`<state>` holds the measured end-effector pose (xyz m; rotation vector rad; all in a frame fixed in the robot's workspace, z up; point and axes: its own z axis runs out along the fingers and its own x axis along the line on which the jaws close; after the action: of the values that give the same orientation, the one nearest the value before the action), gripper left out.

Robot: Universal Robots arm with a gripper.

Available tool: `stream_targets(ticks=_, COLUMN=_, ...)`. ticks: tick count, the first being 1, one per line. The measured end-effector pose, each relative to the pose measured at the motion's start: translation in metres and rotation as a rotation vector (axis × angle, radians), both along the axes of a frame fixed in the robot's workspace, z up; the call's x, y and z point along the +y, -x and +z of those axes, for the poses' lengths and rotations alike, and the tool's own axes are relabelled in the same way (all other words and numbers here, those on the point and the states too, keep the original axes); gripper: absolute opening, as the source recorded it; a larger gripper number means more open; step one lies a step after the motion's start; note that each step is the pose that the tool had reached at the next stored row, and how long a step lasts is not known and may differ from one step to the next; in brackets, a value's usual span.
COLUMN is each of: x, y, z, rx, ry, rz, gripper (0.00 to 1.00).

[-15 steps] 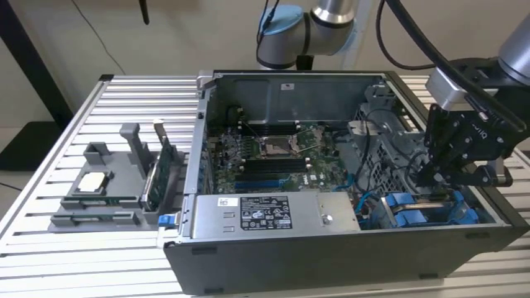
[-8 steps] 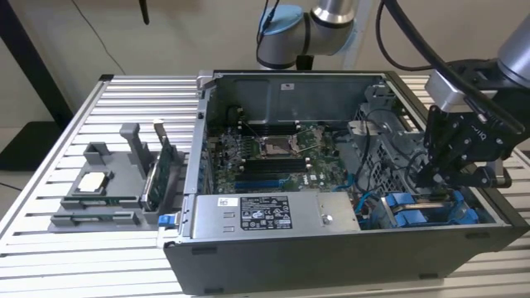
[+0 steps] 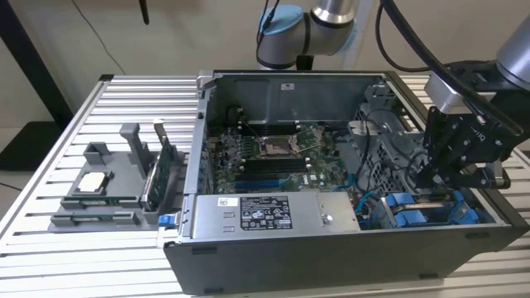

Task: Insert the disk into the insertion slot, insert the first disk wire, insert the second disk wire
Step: 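Insert the second disk wire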

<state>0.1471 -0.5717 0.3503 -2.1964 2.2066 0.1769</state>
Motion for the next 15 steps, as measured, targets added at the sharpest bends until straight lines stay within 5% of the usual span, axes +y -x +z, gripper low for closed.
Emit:
stream_targets(ticks=11, x=-0.0001, y=-0.0018, z=0.0010, rx=-0.0008, ry=0.0017, rz=0.000, gripper=0.16)
stream_targets(ticks=15, x=-0.0003, y=-0.0036, z=0.0022, rx=-0.0030, ry=0.0167, rz=-0.001, gripper=0.16)
